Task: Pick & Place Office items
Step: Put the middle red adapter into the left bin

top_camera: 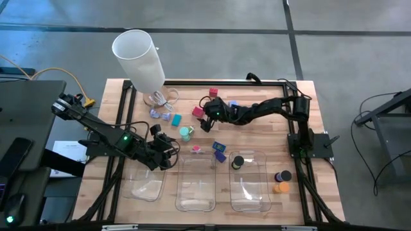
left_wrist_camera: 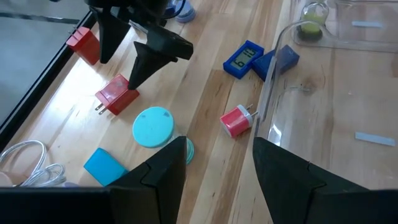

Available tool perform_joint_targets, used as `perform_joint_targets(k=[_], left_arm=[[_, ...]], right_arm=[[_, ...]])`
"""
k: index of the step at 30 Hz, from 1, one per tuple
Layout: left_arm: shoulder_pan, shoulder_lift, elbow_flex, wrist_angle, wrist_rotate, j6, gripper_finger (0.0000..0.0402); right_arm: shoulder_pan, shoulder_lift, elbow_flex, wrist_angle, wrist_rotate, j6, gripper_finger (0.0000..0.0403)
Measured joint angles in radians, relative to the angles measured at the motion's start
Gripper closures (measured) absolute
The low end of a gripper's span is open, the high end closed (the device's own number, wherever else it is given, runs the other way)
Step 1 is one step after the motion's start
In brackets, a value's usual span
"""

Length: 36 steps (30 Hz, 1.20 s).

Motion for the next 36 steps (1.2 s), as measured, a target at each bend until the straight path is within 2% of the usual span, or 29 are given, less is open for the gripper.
perform_joint_targets(k=[10, 16, 27, 36], left_arm=[[0.0, 0.0, 0.0, 0.001, 0.0, 0.0, 0.0224], [0.0, 0.0, 0.0, 0.0, 0.0, 0.0, 0.0224], [0.0, 0.0, 0.0, -0.003, 0.0, 0.004, 0.0224], [0.0, 0.0, 0.0, 0.002, -0.007, 0.008, 0.0224]], right_arm=[[0.0, 0.036, 0.001, 0.027, 0.003, -0.003, 0.0034], [0.0, 0.09, 0.001, 0.073, 0.102, -0.01, 0.0034], [-0.002, 0.093, 0.002, 0.115, 0.021, -0.06, 0.0034], [0.007, 0.113, 0.028, 0.091, 0.06, -0.056, 0.0034]])
